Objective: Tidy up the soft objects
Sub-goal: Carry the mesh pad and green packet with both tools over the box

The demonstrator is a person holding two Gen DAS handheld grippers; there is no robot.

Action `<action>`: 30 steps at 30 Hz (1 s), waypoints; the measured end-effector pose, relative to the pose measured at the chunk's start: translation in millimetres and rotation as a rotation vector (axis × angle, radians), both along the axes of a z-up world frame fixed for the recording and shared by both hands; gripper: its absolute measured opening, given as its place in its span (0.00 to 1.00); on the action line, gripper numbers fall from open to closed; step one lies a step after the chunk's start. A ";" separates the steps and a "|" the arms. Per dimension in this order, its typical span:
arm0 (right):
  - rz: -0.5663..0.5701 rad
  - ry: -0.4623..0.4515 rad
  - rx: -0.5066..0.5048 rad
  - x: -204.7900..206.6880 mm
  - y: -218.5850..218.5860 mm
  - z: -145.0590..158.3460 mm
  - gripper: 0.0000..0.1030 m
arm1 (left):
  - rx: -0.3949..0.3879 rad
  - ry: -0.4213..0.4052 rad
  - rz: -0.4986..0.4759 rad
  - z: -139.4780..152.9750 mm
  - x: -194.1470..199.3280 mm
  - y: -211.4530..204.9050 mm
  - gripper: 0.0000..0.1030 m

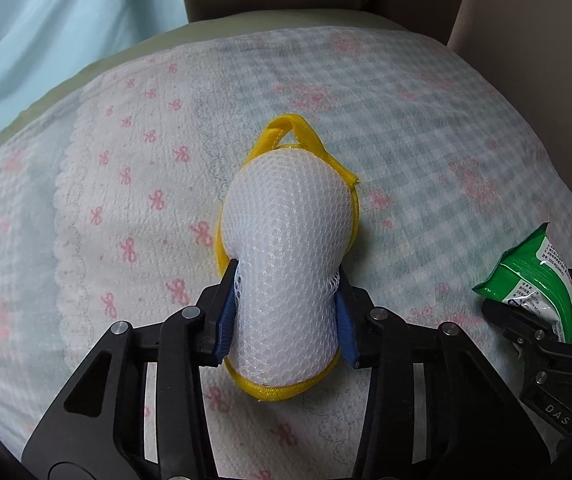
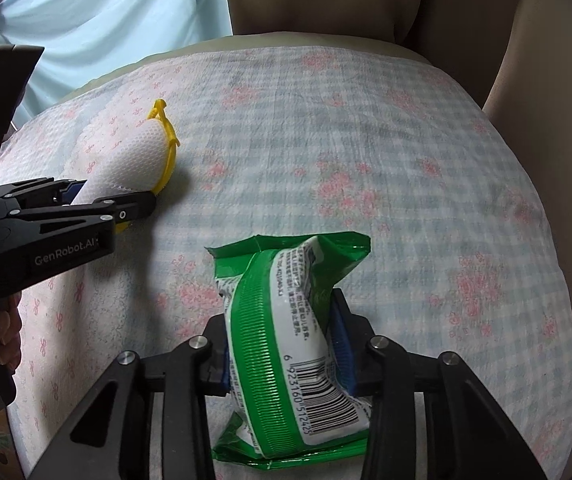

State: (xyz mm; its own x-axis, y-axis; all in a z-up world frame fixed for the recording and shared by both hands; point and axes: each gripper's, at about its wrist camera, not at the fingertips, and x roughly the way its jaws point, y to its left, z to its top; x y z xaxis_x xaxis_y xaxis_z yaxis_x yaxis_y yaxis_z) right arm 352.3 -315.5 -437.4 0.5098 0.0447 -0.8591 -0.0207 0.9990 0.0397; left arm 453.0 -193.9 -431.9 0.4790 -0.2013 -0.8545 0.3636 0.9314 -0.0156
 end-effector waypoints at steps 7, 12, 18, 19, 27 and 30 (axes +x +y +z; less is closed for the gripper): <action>-0.033 -0.026 0.014 -10.0 -3.1 23.3 0.35 | -0.038 -0.022 0.007 32.8 -19.3 5.4 0.35; -0.052 -0.059 0.022 -22.9 -2.3 58.2 0.35 | -0.053 -0.055 0.008 73.1 -37.9 9.7 0.35; -0.052 -0.113 0.023 -46.7 8.2 118.1 0.35 | -0.091 -0.110 0.032 141.6 -75.9 26.6 0.35; -0.050 -0.124 0.025 -51.9 10.9 129.8 0.35 | -0.098 -0.118 0.038 153.7 -83.7 30.9 0.35; -0.026 -0.195 0.028 -111.0 53.6 226.3 0.35 | -0.117 -0.185 0.072 246.0 -166.8 83.1 0.35; -0.011 -0.211 0.031 -136.2 77.9 256.7 0.35 | -0.123 -0.192 0.091 271.6 -200.9 111.8 0.35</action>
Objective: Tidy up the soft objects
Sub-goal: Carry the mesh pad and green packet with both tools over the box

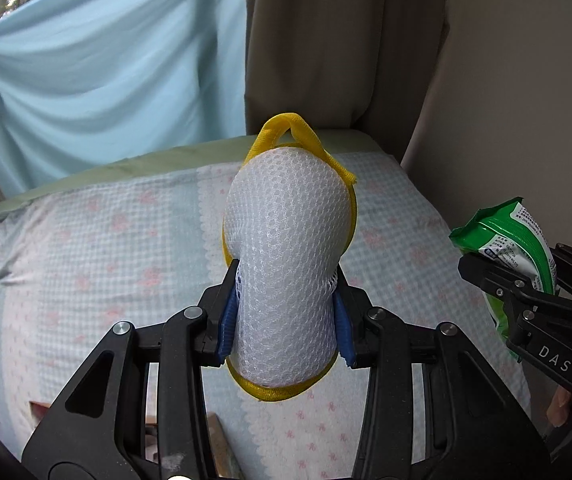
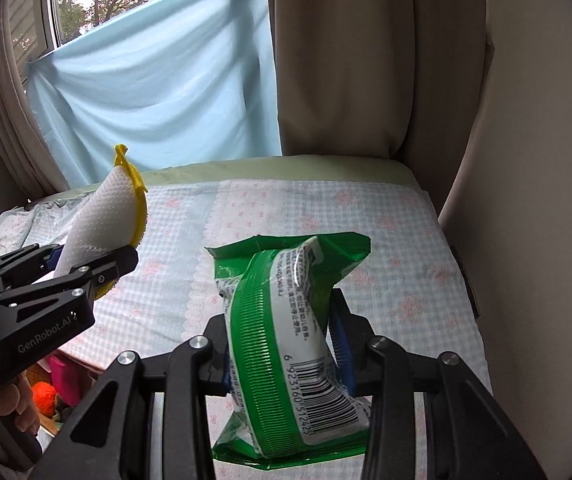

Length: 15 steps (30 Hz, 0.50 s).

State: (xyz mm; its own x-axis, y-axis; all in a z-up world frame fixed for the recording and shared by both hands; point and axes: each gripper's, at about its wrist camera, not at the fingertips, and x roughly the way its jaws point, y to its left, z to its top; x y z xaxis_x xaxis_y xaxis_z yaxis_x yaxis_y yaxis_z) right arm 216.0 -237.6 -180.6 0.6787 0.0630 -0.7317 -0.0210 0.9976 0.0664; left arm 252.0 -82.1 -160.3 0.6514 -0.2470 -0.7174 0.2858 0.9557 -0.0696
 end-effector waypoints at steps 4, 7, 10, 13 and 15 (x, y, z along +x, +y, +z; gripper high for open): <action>0.023 -0.010 0.006 -33.2 35.6 30.0 0.35 | -0.007 0.002 0.026 23.7 -42.2 43.1 0.35; 0.047 -0.014 0.009 -55.3 67.9 44.4 0.35 | -0.005 0.009 0.048 33.5 -72.4 79.3 0.35; 0.074 -0.009 0.011 -74.2 102.2 51.9 0.35 | 0.000 0.022 0.071 36.7 -97.5 117.2 0.35; 0.100 0.005 0.022 -92.6 137.3 52.9 0.35 | 0.005 0.045 0.088 32.0 -119.6 155.6 0.35; 0.112 0.016 0.025 -104.5 159.2 49.5 0.35 | 0.019 0.061 0.093 25.2 -131.7 177.6 0.35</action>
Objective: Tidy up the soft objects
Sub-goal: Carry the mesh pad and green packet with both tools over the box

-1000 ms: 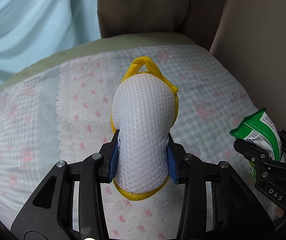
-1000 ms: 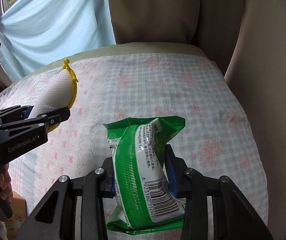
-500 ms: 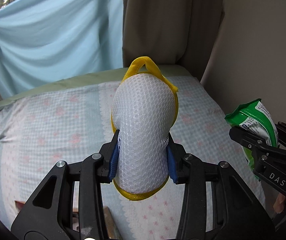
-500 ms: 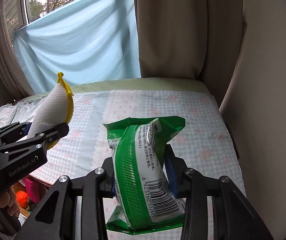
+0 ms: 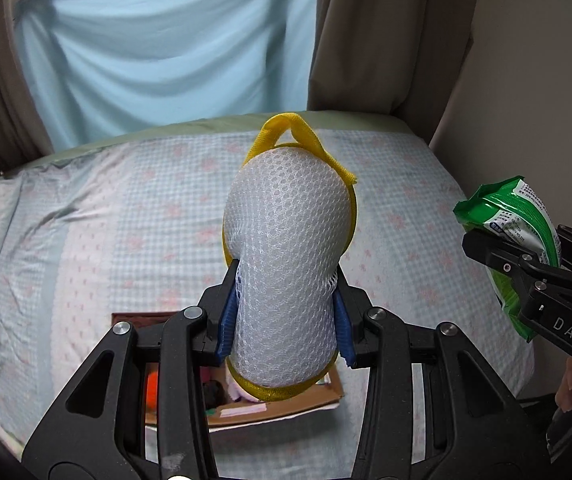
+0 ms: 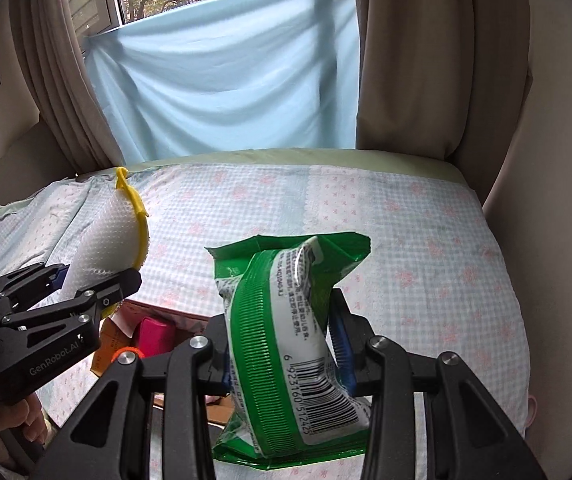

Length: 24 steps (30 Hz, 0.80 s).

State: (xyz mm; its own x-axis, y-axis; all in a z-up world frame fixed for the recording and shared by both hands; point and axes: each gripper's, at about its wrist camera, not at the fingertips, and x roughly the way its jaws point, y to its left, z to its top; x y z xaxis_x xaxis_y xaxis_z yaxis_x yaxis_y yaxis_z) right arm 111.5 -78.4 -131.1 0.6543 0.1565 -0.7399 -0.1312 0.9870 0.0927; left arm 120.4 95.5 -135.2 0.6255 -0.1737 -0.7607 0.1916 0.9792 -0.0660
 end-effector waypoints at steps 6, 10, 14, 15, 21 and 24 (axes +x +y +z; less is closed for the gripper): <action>0.026 0.067 0.017 -20.4 52.9 -26.9 0.35 | 0.046 0.067 -0.020 -28.8 -27.2 53.2 0.35; 0.026 0.153 0.028 -20.1 76.8 -62.3 0.35 | 0.099 0.127 -0.073 -58.6 -29.4 72.1 0.35; 0.006 0.245 0.037 -15.8 95.8 -95.9 0.35 | 0.127 0.198 -0.113 -91.3 -28.5 89.1 0.35; -0.003 0.269 0.048 -13.3 98.6 -103.8 0.35 | 0.128 0.217 -0.120 -100.1 -26.6 92.4 0.35; -0.048 0.412 0.106 14.1 113.4 -143.8 0.35 | 0.181 0.351 -0.173 -156.0 -9.1 102.9 0.35; -0.077 0.486 0.142 30.3 117.5 -162.8 0.35 | 0.179 0.412 -0.185 -177.9 4.1 107.2 0.35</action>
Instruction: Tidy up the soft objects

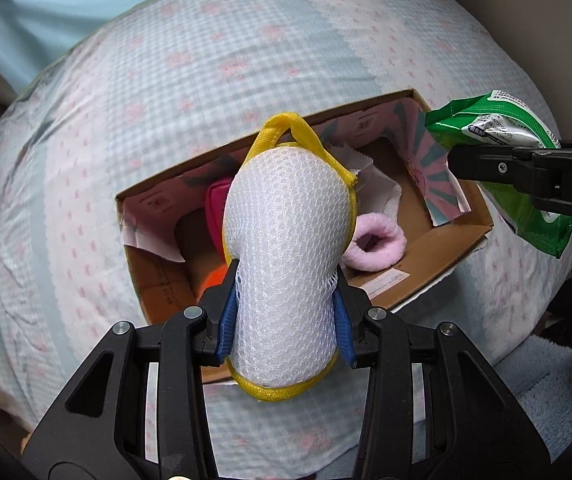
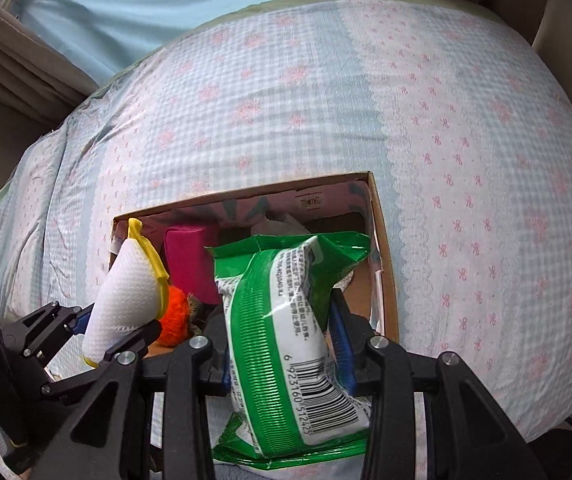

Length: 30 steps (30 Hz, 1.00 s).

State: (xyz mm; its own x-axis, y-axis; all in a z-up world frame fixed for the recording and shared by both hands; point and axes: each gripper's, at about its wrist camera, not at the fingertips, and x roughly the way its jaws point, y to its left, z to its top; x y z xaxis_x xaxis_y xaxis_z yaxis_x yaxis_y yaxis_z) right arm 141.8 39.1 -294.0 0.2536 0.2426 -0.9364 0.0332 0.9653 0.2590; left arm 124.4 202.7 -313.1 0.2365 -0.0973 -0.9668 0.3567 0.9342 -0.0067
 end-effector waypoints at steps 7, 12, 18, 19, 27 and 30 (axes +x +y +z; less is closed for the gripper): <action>-0.053 0.151 0.018 34.5 1.4 -37.4 0.35 | 0.039 0.109 -0.035 -35.3 32.7 -5.7 0.35; -0.086 0.205 0.049 48.9 3.0 -54.0 0.41 | 0.031 0.103 -0.063 -35.7 42.8 -10.8 0.48; -0.118 0.218 0.125 51.0 3.9 -64.9 1.00 | 0.069 0.048 -0.111 -27.7 39.5 -17.7 1.00; -0.113 0.219 0.115 50.5 4.5 -64.8 1.00 | 0.080 0.050 -0.111 -28.4 38.5 -17.6 1.00; -0.082 0.206 0.078 41.1 5.8 -59.6 1.00 | 0.073 0.064 -0.054 -24.9 29.0 -8.1 1.00; -0.057 0.168 0.052 35.0 7.5 -46.6 1.00 | 0.069 0.054 -0.030 -16.6 23.7 -5.8 1.00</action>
